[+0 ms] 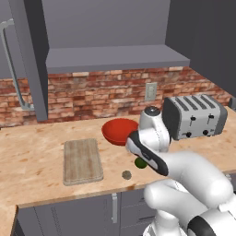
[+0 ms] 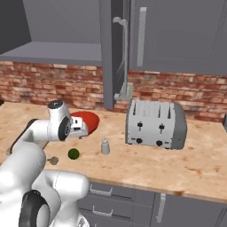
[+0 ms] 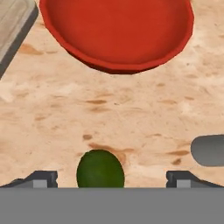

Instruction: Open the cabinet. Place the bowl and condiment on the counter. Then place the lime and garlic on the cutting board.

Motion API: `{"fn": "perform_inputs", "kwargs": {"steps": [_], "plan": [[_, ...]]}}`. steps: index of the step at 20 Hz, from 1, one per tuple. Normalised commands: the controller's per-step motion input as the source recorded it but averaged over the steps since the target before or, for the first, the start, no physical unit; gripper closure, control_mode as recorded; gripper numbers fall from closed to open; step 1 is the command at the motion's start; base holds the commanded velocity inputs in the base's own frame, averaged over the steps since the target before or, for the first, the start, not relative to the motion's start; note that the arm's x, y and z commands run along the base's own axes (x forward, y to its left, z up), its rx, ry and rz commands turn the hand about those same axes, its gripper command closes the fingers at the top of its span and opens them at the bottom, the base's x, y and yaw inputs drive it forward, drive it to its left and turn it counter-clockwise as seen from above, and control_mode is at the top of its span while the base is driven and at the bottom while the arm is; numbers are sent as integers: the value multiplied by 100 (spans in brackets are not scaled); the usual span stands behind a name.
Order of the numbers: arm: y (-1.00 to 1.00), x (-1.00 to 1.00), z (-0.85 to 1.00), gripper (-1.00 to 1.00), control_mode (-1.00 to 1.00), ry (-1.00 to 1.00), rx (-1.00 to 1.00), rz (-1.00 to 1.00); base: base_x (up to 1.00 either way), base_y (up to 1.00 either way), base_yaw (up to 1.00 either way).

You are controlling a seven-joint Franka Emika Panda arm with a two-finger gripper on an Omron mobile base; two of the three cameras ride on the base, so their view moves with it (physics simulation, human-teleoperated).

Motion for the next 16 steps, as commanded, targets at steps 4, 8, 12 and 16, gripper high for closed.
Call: {"fn": "perform_inputs", "kwargs": {"steps": [4,8,12,16], "plan": [[13,-1,-54,-100,-100,20,0,0,0,0,0],[-2,0,-47,-100,-100,9,0,0,0,0,0],[-1,0,-31,-100,-100,5,0,0,0,0,0],[0,0,-32,-100,-100,4,0,0,0,0,0]]}}
